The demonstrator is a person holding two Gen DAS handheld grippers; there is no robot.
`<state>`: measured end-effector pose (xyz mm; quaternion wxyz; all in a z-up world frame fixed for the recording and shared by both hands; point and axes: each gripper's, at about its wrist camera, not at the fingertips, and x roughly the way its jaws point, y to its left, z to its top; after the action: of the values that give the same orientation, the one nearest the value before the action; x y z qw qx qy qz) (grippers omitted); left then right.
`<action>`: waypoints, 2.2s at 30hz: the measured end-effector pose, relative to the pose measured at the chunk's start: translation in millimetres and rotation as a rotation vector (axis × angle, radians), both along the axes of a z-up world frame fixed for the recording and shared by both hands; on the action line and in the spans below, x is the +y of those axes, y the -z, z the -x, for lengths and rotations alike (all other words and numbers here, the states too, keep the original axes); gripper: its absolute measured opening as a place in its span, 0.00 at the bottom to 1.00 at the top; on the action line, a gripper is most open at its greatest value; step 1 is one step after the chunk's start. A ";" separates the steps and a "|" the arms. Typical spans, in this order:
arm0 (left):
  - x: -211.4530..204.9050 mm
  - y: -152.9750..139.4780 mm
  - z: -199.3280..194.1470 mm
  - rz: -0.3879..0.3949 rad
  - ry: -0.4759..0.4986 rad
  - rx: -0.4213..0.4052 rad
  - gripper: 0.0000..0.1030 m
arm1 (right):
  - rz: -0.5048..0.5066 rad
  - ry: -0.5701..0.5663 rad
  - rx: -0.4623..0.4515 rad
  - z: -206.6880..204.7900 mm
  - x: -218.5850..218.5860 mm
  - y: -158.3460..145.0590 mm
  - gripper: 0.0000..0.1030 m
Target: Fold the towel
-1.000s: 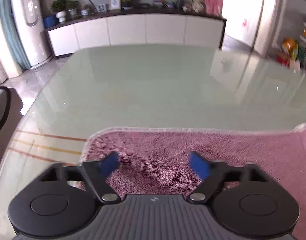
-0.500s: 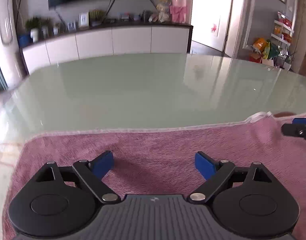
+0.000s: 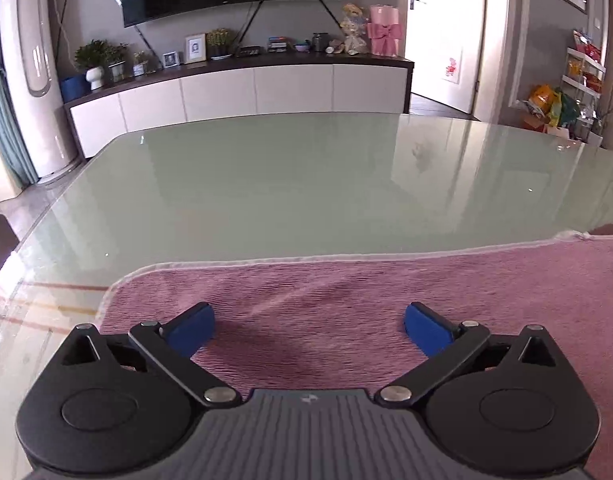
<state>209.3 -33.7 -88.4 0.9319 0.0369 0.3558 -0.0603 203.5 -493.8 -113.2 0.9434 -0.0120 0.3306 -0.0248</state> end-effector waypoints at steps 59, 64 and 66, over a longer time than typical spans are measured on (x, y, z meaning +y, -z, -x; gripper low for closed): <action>17.9 -0.8 12.3 -0.002 -0.050 -0.011 1.00 | -0.027 0.106 -0.019 22.3 -67.9 -16.8 0.33; 5.8 -12.2 27.3 0.006 -0.075 -0.017 0.97 | -0.042 -0.078 -0.046 43.3 -15.7 -25.7 0.39; -6.7 -17.4 42.2 0.036 -0.028 -0.023 0.97 | -0.045 -0.154 -0.017 44.9 14.5 -23.6 0.39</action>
<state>167.1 -40.4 -71.0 0.9371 0.0156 0.3445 -0.0531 158.6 -479.3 -89.5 0.9453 -0.0160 0.3210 0.0554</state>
